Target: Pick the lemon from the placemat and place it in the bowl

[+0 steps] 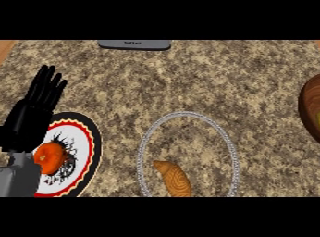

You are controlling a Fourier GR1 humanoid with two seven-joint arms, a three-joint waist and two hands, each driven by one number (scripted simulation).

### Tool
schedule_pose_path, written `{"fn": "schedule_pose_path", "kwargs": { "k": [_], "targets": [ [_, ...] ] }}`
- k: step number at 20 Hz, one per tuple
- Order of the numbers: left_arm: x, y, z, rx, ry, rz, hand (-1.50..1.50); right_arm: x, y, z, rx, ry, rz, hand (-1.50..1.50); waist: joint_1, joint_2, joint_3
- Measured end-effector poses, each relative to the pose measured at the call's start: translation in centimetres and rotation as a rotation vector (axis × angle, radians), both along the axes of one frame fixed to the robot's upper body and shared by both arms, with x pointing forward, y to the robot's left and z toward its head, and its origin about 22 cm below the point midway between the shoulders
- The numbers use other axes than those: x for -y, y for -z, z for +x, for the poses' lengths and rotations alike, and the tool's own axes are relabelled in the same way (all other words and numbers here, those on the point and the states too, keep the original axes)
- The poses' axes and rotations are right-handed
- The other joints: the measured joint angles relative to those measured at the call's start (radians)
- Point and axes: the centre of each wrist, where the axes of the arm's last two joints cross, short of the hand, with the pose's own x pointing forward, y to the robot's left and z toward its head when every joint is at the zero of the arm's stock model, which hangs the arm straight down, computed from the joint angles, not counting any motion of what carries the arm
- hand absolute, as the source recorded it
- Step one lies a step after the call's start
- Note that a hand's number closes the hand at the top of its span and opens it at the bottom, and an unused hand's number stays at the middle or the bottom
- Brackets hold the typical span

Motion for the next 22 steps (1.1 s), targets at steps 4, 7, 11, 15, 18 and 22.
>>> {"fn": "schedule_pose_path", "kwargs": {
  "k": [4,7,11,15,18,22],
  "targets": [
    [-0.1,0.1,0.0,0.005,-0.004,0.002,0.00,2.9,-1.5,-2.0,0.026,0.091,0.097,-1.50,0.000,0.004,0.001],
    [-0.1,0.2,0.0,0.010,-0.005,0.000,0.00,5.0,-2.1,-4.0,0.031,0.152,0.126,-1.50,0.001,0.007,0.002],
    [-0.3,0.1,-0.1,0.013,-0.006,0.001,0.00,7.8,-3.3,-7.1,0.015,0.215,0.145,-1.50,-0.001,0.010,0.004],
    [-0.3,0.0,-0.2,0.018,-0.005,-0.003,0.00,9.6,-3.7,-9.5,0.002,0.259,0.146,-1.50,-0.004,0.011,0.007],
    [-0.4,0.1,-0.5,0.018,-0.007,-0.006,0.00,10.5,-3.6,-10.9,-0.017,0.281,0.143,-1.50,-0.007,0.011,0.009],
    [-0.4,0.2,-0.5,0.016,-0.013,-0.010,0.00,11.5,-4.1,-12.4,-0.046,0.293,0.133,-1.50,-0.013,0.011,0.012]
  ]
}}
